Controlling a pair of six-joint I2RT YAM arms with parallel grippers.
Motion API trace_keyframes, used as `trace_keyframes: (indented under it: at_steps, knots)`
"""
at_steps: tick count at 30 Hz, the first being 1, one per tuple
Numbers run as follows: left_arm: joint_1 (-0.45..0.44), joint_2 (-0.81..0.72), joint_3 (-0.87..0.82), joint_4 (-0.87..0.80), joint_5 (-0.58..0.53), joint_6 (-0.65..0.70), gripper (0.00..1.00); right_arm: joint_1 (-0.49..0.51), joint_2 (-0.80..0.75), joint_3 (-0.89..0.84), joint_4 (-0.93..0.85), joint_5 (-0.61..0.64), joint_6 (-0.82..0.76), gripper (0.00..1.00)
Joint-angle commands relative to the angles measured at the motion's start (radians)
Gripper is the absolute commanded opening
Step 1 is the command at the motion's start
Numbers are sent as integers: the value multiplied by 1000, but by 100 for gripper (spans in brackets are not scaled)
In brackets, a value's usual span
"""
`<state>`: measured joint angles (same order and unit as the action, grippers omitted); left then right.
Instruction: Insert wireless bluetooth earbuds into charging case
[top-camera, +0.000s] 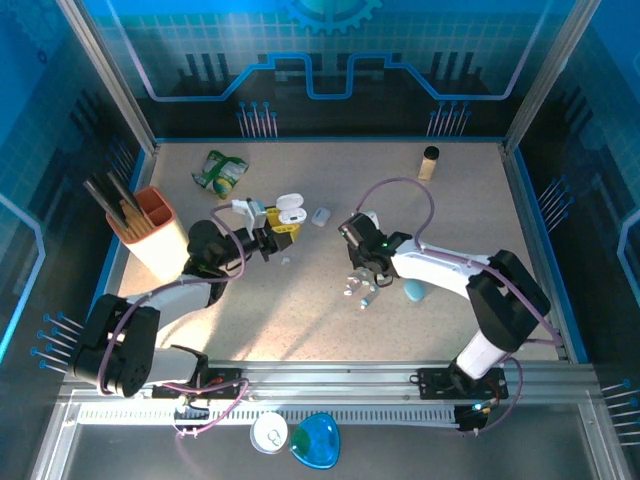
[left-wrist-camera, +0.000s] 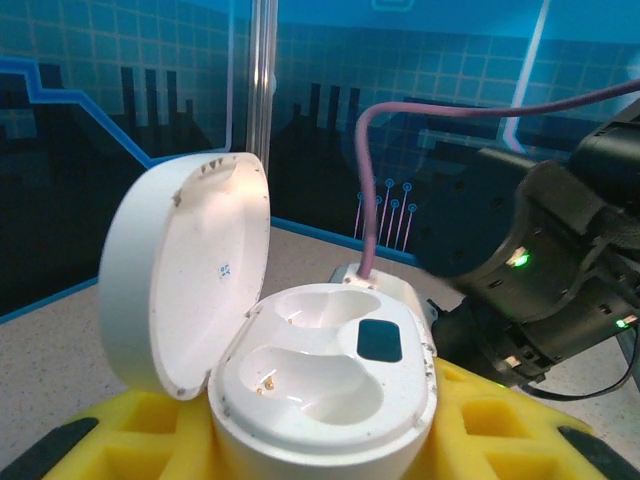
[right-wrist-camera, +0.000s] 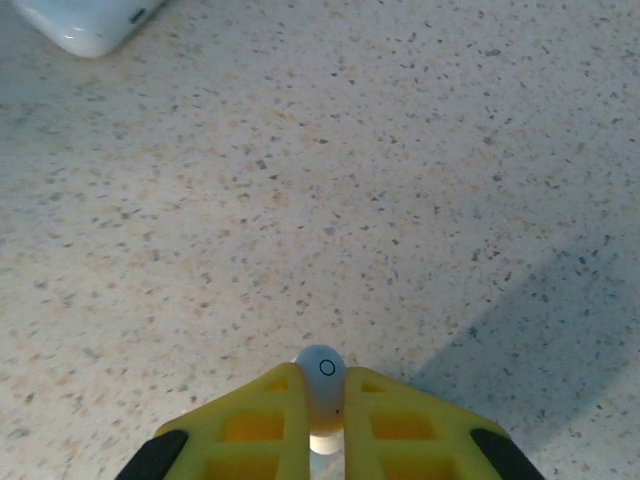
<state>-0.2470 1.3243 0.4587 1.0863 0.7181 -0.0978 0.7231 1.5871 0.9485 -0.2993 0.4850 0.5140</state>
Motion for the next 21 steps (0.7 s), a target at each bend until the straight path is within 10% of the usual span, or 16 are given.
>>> trace_keyframes:
  at_steps: [1,9,21]
  knots:
    - [-12,10,37,-5,51,32,34,16,-151,-106,221,-100,-82,13]
    - [-42,14,32,6,134,55,35,23,-466,-220,443,-388,-308,12]
    - [-57,33,9,55,184,53,33,54,-450,-47,448,-648,-365,12]
